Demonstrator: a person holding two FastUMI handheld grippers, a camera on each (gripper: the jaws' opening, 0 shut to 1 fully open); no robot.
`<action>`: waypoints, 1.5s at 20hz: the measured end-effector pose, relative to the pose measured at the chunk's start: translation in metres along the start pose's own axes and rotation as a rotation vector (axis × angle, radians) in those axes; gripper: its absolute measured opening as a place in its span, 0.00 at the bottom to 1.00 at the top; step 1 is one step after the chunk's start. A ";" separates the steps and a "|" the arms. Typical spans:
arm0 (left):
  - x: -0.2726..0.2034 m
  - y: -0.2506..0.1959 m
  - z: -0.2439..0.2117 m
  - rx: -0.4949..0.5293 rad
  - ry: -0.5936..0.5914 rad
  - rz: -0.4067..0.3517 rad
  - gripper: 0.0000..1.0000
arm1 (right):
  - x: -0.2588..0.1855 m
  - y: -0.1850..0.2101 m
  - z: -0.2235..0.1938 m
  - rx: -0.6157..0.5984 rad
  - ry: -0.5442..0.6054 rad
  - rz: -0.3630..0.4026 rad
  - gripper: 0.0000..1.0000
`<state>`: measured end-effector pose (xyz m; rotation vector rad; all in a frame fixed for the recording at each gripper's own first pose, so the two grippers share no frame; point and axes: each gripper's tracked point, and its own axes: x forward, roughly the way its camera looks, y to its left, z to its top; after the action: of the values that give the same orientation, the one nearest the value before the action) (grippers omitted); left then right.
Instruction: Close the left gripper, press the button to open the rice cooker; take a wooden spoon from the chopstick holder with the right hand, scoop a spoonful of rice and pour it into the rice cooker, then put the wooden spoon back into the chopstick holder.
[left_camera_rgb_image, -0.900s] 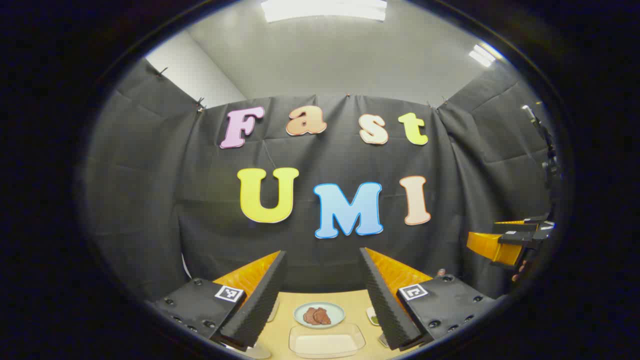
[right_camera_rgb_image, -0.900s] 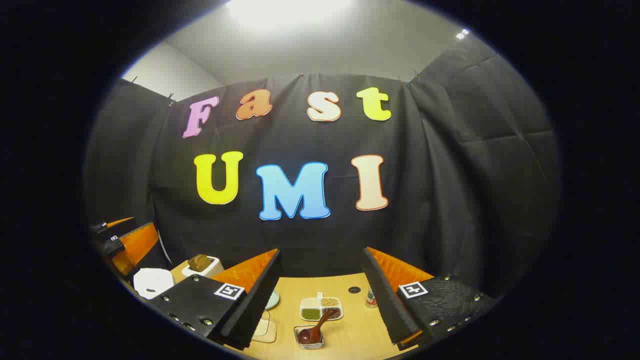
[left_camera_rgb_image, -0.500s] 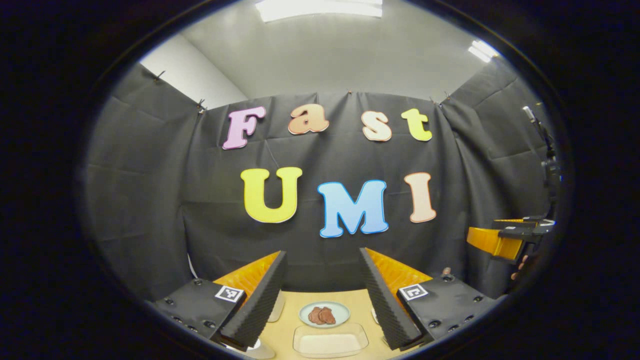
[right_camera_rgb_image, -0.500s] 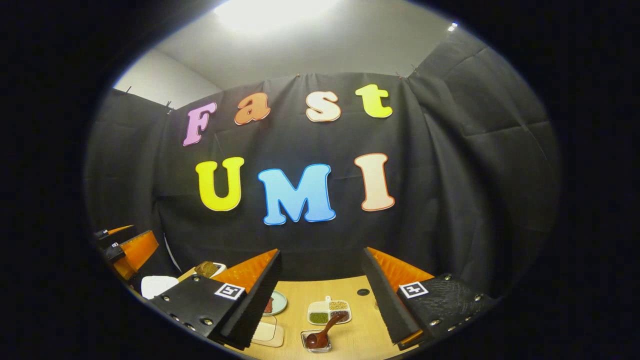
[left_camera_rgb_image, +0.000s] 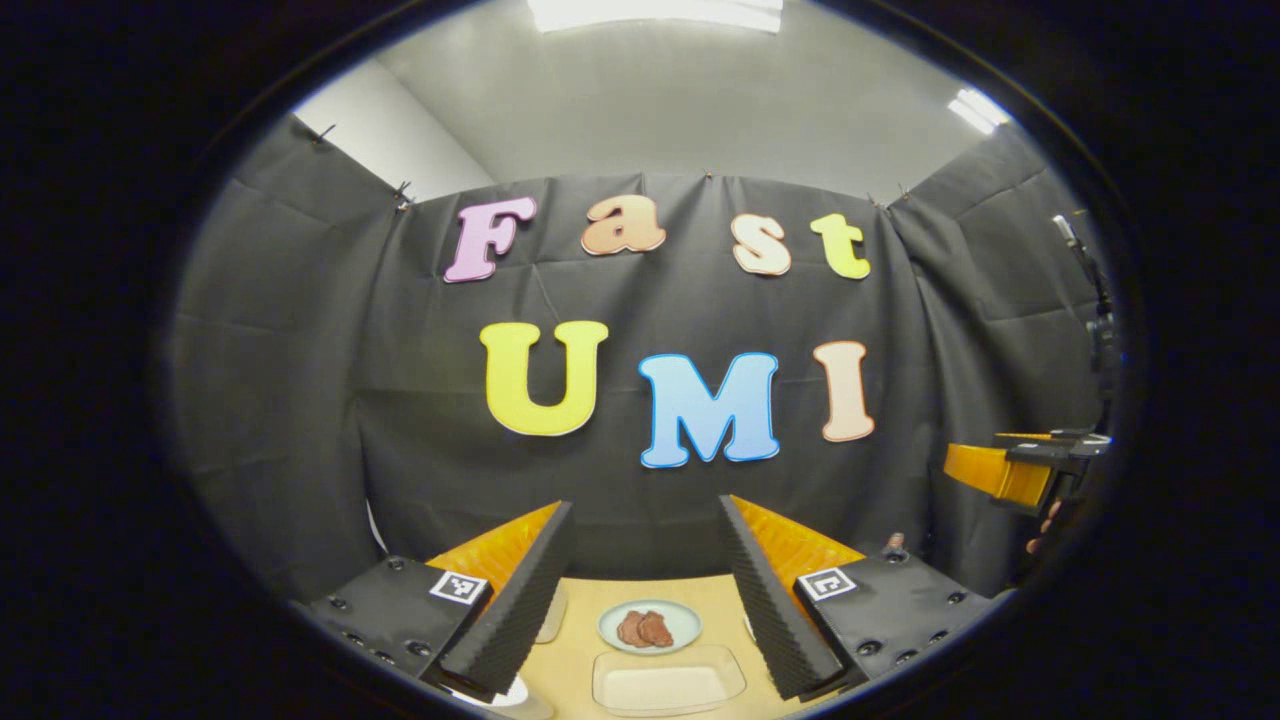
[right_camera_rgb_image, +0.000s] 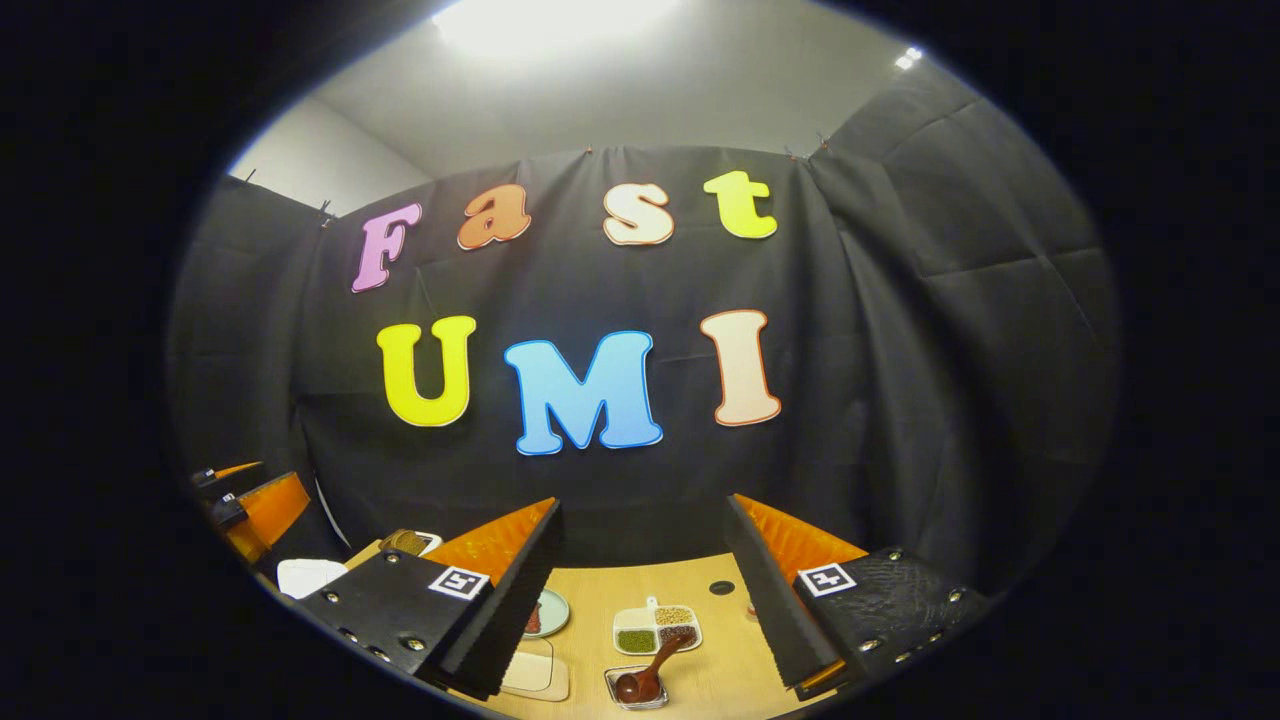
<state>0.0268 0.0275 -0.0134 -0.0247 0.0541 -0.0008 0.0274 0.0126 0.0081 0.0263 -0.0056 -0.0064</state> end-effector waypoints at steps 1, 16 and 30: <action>0.002 0.004 -0.002 -0.001 0.002 0.005 0.96 | 0.000 0.003 0.000 -0.010 -0.001 0.007 0.97; -0.010 0.112 -0.045 -0.012 0.045 0.116 0.84 | 0.006 0.048 -0.032 -0.016 0.040 0.039 0.97; -0.046 0.223 -0.242 -0.156 0.571 0.210 0.08 | 0.008 0.068 -0.087 -0.002 0.172 0.051 0.97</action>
<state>-0.0325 0.2444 -0.2582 -0.1742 0.6279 0.2066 0.0368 0.0831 -0.0774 0.0250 0.1659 0.0466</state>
